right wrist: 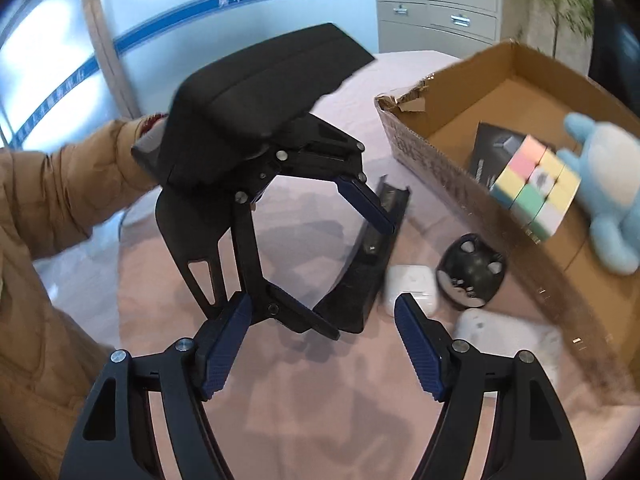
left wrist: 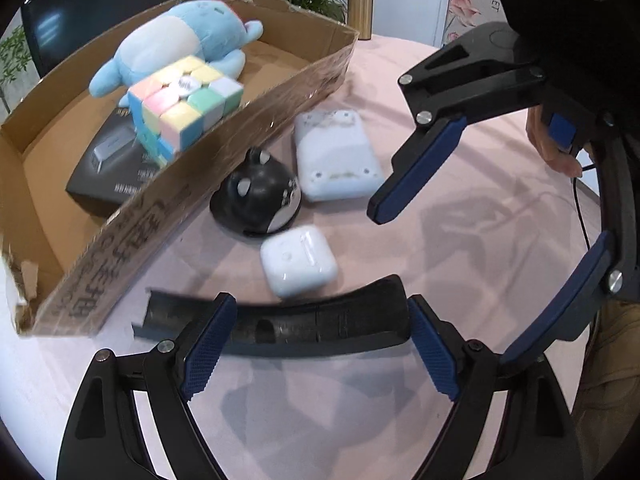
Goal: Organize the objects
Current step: 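Lower the right gripper onto the black curved strip and close it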
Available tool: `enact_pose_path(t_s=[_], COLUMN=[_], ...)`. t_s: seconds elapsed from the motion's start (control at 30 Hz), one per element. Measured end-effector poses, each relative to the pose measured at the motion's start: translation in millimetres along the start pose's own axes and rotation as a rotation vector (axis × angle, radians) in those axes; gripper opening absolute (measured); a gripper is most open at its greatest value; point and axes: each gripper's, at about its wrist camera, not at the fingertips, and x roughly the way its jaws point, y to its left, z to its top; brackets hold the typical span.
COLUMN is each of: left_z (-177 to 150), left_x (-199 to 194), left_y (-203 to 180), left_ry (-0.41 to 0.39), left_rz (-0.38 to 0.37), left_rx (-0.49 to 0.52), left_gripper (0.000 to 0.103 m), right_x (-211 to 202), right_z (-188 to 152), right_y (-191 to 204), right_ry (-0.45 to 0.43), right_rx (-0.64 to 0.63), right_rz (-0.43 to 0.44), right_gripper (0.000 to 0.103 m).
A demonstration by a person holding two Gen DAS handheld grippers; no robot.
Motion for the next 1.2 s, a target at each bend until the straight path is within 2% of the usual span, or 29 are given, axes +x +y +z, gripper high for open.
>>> enact_pose_path(t_s=[0.13,0.2,0.27,0.3,0.37,0.47,0.57,0.73,0.9,1.07,1.2], left_z=[-13,-16,-18,-18,-18,-23,-23,-23,-24,-24,-21], left_x=[-16,-32,-41,-44,-51,-59,-58,-56,-29,-26,-15], left_y=[5,20,36,45,60,55,44,43,66,87,101], left_ry=[0.005,-0.008,-0.015,-0.014,-0.027,-0.013,0.000,-0.008,0.032,0.009,0.021], left_rz=[0.029,0.042,0.067,0.069,0.050,-0.007,0.009,-0.017,-0.024,-0.119,-0.196], left_rx=[0.005,-0.011,-0.035,-0.052,-0.072,-0.053,-0.025,-0.026,-0.089,-0.130,-0.158], left_gripper=[0.085,0.086,0.086,0.095,0.101,0.100,0.100,0.100,0.100,0.100,0.100], right_x=[3,-3,-6,-7,-9,-10,-5,14,30,37,45], right_z=[0,0,3,4,6,8,11,24,35,40,42], right_y=[0,-6,-7,-7,-9,-11,-13,-21,-24,-30,-37], right_ry=[-0.009,-0.032,-0.041,-0.045,-0.050,-0.045,-0.040,-0.032,-0.014,0.000,0.014], right_rx=[0.002,0.023,0.023,0.026,0.032,0.033,0.020,0.032,0.046,0.081,0.093], right_rz=[0.009,0.025,0.006,0.005,0.006,-0.003,-0.002,0.028,0.039,0.051,0.049], right_gripper=[0.073,0.073,0.073,0.073,0.073,0.074,0.074,0.074,0.074,0.074,0.074])
